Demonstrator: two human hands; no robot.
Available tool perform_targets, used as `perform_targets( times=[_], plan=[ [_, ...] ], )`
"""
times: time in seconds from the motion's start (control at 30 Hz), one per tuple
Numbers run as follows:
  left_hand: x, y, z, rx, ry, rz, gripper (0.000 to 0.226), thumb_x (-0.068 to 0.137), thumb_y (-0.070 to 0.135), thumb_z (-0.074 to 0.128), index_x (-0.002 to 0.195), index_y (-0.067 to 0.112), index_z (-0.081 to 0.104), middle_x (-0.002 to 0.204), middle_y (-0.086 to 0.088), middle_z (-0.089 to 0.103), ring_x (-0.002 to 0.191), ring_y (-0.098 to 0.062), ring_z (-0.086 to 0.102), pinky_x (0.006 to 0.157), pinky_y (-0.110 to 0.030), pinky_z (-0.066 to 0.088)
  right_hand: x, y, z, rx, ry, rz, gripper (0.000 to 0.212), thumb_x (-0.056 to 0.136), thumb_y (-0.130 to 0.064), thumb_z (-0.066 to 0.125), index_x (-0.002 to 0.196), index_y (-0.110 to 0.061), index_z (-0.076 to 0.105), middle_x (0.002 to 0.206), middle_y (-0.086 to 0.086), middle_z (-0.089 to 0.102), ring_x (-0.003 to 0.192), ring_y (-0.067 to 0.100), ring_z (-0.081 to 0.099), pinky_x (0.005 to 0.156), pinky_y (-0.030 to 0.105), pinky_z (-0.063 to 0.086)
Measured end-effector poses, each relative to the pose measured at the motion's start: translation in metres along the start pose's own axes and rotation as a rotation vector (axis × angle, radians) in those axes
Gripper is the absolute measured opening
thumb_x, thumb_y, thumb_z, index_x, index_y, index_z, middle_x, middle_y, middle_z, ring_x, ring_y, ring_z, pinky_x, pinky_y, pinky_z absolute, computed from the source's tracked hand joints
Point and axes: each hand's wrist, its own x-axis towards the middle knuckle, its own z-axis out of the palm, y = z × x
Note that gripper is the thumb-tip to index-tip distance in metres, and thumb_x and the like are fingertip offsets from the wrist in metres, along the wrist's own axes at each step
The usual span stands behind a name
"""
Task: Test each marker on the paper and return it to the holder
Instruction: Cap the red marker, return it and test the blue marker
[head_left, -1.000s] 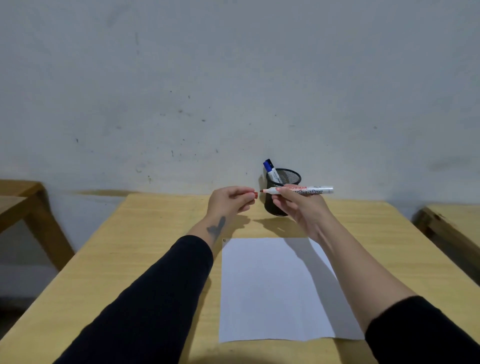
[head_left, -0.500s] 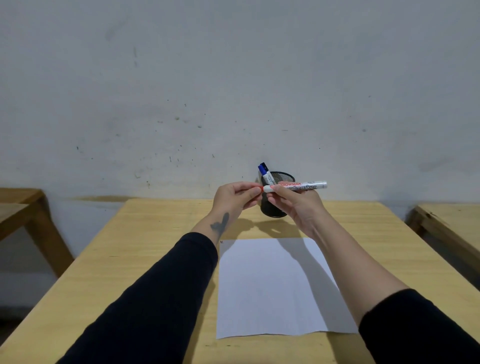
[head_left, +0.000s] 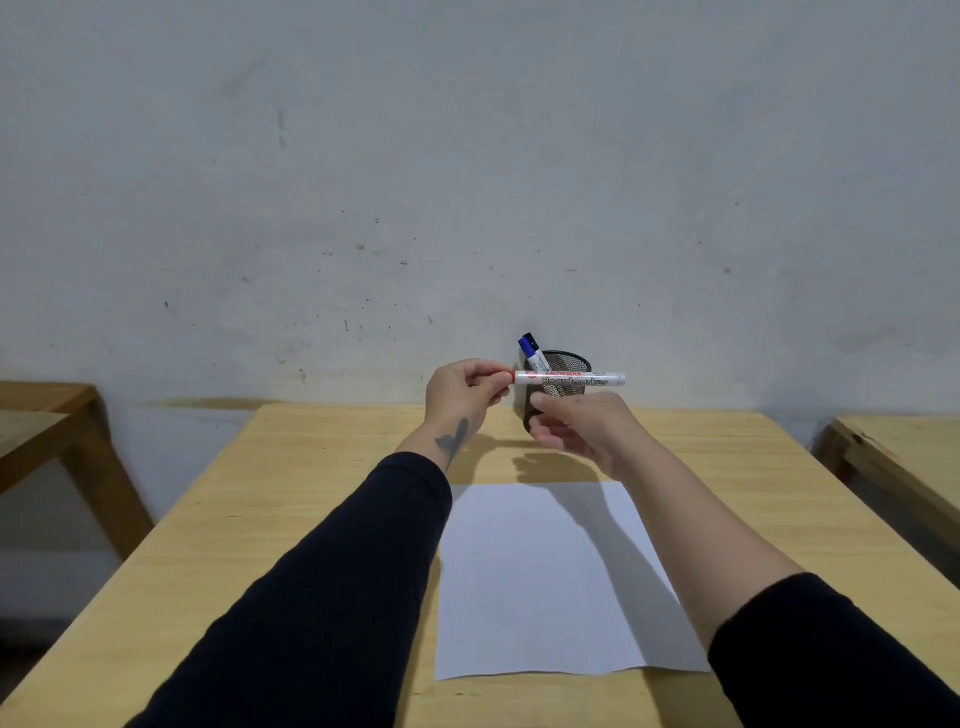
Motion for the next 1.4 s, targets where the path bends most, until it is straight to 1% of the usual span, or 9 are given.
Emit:
perform_targets(
  times=[0.1, 0.23, 0.43, 0.57, 0.67, 0.8, 1.0, 1.17, 1.4],
  plan=[
    [0.008, 0.007, 0.004, 0.062, 0.029, 0.022, 0.007, 0.086, 0.006, 0.067, 0.089, 0.008, 0.073, 0.076, -0.004, 0.068, 0.07, -0.013, 0.063, 0.076, -0.022, 0.056, 0.007, -0.007, 0.001, -0.653, 0.372, -0.447, 0.006, 0.079, -0.01, 0.068, 0.084, -0.013, 0.07, 0.081, 0.003, 0.067, 0.076, 0.019, 0.061, 0.067, 0.031, 0.053],
    [0.015, 0.013, 0.016, 0.062, 0.016, 0.068, 0.007, 0.084, 0.007, 0.068, 0.089, 0.009, 0.073, 0.08, -0.008, 0.069, 0.072, -0.015, 0.064, 0.075, -0.022, 0.055, 0.028, -0.012, -0.003, -1.104, 0.453, -0.8, 0.018, 0.087, -0.019, 0.063, 0.103, -0.017, 0.072, 0.097, 0.001, 0.068, 0.095, 0.027, 0.053, 0.073, 0.037, 0.043],
    [0.033, 0.014, 0.03, 0.171, 0.008, 0.054, 0.064, 0.087, 0.025, 0.068, 0.142, 0.006, 0.04, 0.129, -0.007, 0.059, 0.115, -0.016, 0.057, 0.096, -0.021, 0.04, 0.057, -0.035, -0.008, -0.889, 0.507, -0.77, 0.018, 0.09, -0.02, 0.059, 0.102, -0.015, 0.071, 0.093, 0.004, 0.07, 0.09, 0.025, 0.06, 0.07, 0.034, 0.047],
    [0.04, -0.014, 0.047, 0.393, -0.021, -0.009, 0.085, 0.081, 0.035, 0.072, 0.146, 0.004, 0.028, 0.152, -0.01, 0.036, 0.139, -0.023, 0.035, 0.109, -0.031, 0.031, 0.081, -0.059, -0.009, -0.671, 0.507, -0.735, 0.016, 0.09, -0.023, 0.06, 0.097, -0.013, 0.07, 0.087, 0.004, 0.071, 0.078, 0.021, 0.065, 0.071, 0.036, 0.054],
    [0.044, -0.03, 0.062, 0.372, -0.033, -0.035, 0.076, 0.076, 0.029, 0.078, 0.135, 0.003, 0.038, 0.141, -0.01, 0.043, 0.132, -0.024, 0.04, 0.095, -0.023, 0.031, 0.101, -0.061, -0.011, -0.641, 0.494, -0.661, 0.016, 0.088, -0.023, 0.061, 0.098, -0.012, 0.068, 0.088, 0.004, 0.07, 0.078, 0.021, 0.065, 0.074, 0.036, 0.054],
    [0.056, -0.047, 0.075, 0.301, -0.024, 0.006, 0.062, 0.061, 0.03, 0.085, 0.111, 0.017, 0.051, 0.113, -0.004, 0.06, 0.107, -0.022, 0.059, 0.089, -0.037, 0.051, 0.122, -0.048, -0.012, -0.772, 0.42, -0.48, 0.021, 0.087, -0.025, 0.061, 0.098, -0.009, 0.07, 0.088, 0.006, 0.068, 0.079, 0.022, 0.064, 0.075, 0.032, 0.053],
    [0.058, -0.062, 0.082, 0.21, -0.057, 0.06, 0.057, 0.07, 0.031, 0.08, 0.12, 0.024, 0.054, 0.11, 0.004, 0.065, 0.099, -0.012, 0.063, 0.08, -0.025, 0.052, 0.137, -0.021, -0.01, -1.095, 0.375, -0.27, 0.011, 0.082, -0.006, 0.055, 0.078, -0.005, 0.065, 0.068, 0.008, 0.056, 0.069, 0.03, 0.056, 0.049, 0.023, 0.036],
    [0.058, -0.067, 0.081, 0.203, -0.041, 0.073, 0.059, 0.07, 0.032, 0.081, 0.122, 0.026, 0.053, 0.109, 0.006, 0.066, 0.098, -0.009, 0.063, 0.078, -0.021, 0.049, 0.135, -0.024, -0.008, -1.007, 0.438, -0.329, 0.014, 0.08, -0.002, 0.061, 0.09, 0.001, 0.071, 0.093, 0.016, 0.069, 0.087, 0.032, 0.066, 0.073, 0.036, 0.056],
    [0.062, -0.064, 0.08, 0.203, -0.044, 0.065, 0.056, 0.072, 0.03, 0.08, 0.12, 0.026, 0.052, 0.109, 0.007, 0.066, 0.099, -0.009, 0.063, 0.08, -0.023, 0.049, 0.137, -0.026, -0.003, -1.08, 0.255, -0.258, 0.022, 0.076, -0.022, 0.071, 0.088, -0.004, 0.074, 0.094, 0.01, 0.074, 0.084, 0.025, 0.068, 0.067, 0.031, 0.054]
  ],
)
